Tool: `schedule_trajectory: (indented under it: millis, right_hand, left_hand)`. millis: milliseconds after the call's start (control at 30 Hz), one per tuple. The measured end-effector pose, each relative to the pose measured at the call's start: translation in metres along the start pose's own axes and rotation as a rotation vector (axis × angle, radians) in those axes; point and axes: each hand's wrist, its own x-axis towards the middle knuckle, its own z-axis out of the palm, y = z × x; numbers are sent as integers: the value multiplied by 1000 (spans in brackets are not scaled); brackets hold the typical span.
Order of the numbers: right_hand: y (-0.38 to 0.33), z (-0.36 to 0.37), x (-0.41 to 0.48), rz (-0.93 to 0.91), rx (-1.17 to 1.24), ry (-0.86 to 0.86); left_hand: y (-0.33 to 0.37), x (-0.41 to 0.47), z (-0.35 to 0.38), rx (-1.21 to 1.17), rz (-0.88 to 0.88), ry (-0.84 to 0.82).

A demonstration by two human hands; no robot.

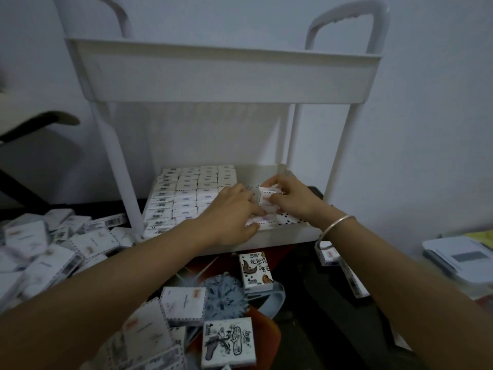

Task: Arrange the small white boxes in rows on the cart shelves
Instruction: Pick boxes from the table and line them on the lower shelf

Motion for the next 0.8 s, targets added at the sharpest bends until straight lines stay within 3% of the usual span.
schedule_trajectory:
  millis: [200, 400, 600, 800]
  right_hand:
    - [-5, 11, -5, 32, -84, -122]
    - [-4, 14, -8, 80, -140, -174]
    - [0, 15, -13, 54, -340, -210]
    - [0, -12, -42, -85, -264, 46]
  left_hand:
    - [6, -21, -27, -209, -48, 166]
    - [0, -46, -36, -255, -143, -29]
    - [15, -49, -29, -317, -129, -88]
    - [50, -28, -23, -293, -21, -79]
